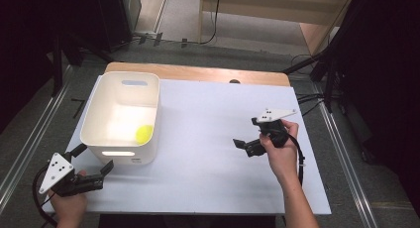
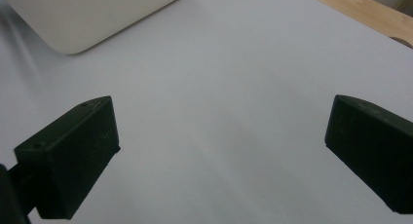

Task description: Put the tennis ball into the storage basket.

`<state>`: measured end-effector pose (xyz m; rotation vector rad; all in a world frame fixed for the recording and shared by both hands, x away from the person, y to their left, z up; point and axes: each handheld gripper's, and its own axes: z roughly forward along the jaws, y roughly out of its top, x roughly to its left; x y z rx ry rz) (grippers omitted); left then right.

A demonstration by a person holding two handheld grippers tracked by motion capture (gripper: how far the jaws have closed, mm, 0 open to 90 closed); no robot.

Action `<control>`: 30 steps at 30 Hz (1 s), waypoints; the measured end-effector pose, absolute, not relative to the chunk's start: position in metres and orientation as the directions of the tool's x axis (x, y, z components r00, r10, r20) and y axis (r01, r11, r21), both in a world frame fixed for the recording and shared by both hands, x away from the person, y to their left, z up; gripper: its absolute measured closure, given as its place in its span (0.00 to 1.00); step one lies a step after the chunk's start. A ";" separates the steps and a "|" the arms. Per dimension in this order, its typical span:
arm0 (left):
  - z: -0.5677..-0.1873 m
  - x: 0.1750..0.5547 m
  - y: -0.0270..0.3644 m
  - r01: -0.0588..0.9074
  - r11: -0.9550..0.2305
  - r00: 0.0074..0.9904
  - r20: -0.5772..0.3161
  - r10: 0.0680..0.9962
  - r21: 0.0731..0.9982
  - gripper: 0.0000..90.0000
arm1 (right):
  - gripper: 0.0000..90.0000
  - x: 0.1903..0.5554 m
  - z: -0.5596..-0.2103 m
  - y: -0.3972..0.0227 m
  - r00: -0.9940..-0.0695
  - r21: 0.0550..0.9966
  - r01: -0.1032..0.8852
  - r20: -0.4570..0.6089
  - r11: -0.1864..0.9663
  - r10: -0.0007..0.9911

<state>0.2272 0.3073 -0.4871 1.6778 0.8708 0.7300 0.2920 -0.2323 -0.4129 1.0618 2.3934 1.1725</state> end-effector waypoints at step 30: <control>-0.487 0.227 0.307 0.189 -0.168 0.547 0.038 0.836 0.968 0.00 | 0.00 0.242 -0.469 -0.310 -0.574 0.857 0.484 0.159 0.176 0.803</control>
